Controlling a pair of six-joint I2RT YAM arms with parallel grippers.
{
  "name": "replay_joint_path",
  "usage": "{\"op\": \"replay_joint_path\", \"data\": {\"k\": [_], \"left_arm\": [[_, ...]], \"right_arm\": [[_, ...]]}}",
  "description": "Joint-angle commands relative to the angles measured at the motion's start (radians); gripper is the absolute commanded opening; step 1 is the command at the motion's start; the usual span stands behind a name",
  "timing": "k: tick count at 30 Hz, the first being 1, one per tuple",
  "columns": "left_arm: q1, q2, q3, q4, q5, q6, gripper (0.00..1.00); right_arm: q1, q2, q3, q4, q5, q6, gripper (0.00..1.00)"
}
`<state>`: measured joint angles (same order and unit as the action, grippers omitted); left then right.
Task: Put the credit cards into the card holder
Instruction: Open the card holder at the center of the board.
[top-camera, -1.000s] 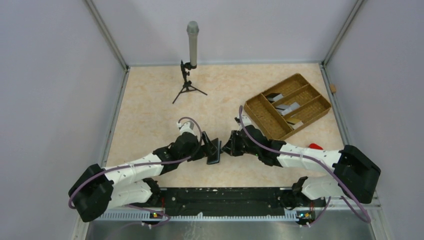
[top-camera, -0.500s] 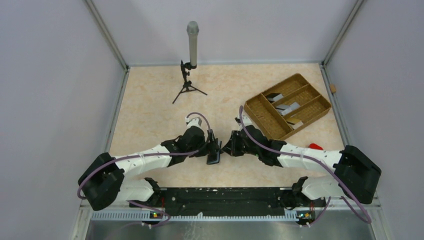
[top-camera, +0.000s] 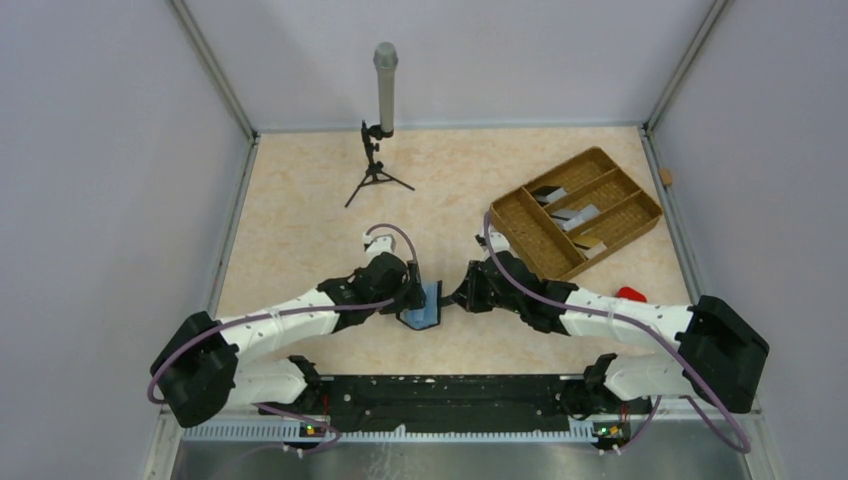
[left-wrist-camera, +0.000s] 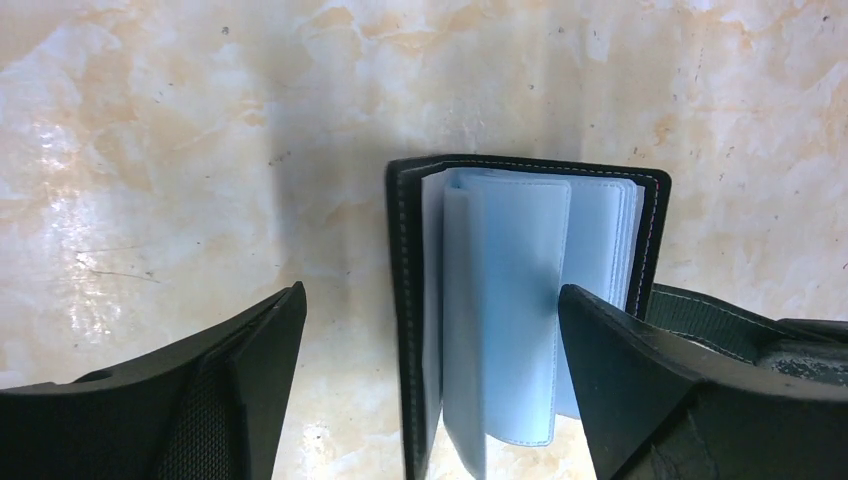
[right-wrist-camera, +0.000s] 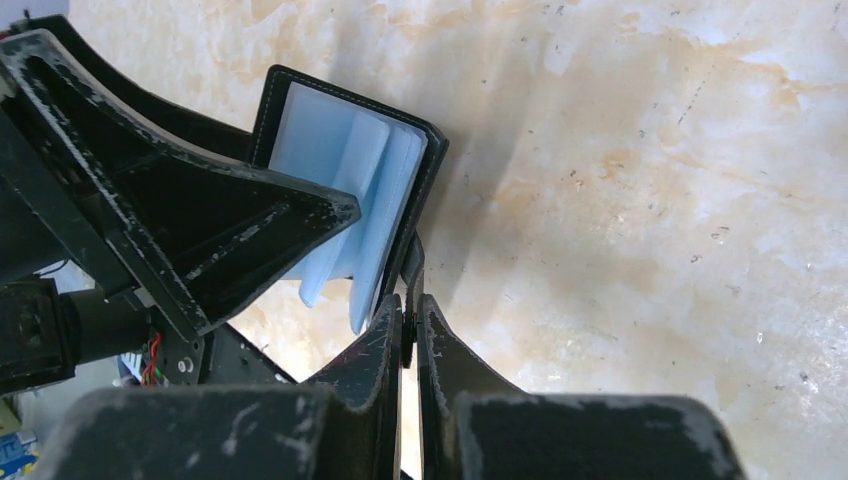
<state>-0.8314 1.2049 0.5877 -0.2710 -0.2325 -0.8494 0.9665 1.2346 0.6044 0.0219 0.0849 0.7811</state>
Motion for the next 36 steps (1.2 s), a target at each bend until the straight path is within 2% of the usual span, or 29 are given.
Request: {"op": "replay_joint_path", "data": {"k": [1,5,8,16,25,31,34,36], "left_arm": [[0.000,-0.038,0.002,-0.025,-0.043,0.029,0.99],[0.000,-0.056,-0.008,-0.041,-0.058,0.019,0.99],[0.000,-0.086,-0.032,-0.043,-0.077,0.002,0.95],[0.001,-0.112,-0.066,-0.075,-0.109,-0.029,0.73],[0.001,-0.080,-0.068,-0.137,-0.162,-0.057,0.58],[0.001,-0.137,-0.131,0.035,-0.032,-0.039,0.47],[0.001,-0.173,-0.164,0.094,-0.009,-0.060,0.41],[0.002,-0.193,-0.176,0.109,-0.008,-0.070,0.40]], "right_arm": [[0.008,-0.018,0.021,0.005,0.027,-0.014,0.00],[0.008,-0.004,0.020,-0.007,0.042,-0.014,0.00],[0.008,0.013,0.019,-0.019,0.068,-0.007,0.00],[0.008,0.061,-0.006,-0.038,0.102,0.006,0.00],[0.008,0.101,-0.004,-0.063,0.137,0.017,0.00],[0.008,0.061,0.019,-0.101,0.141,-0.008,0.32],[0.008,0.009,0.036,-0.134,0.154,-0.023,0.50],[0.008,-0.039,0.056,-0.165,0.168,-0.044,0.58]]}}
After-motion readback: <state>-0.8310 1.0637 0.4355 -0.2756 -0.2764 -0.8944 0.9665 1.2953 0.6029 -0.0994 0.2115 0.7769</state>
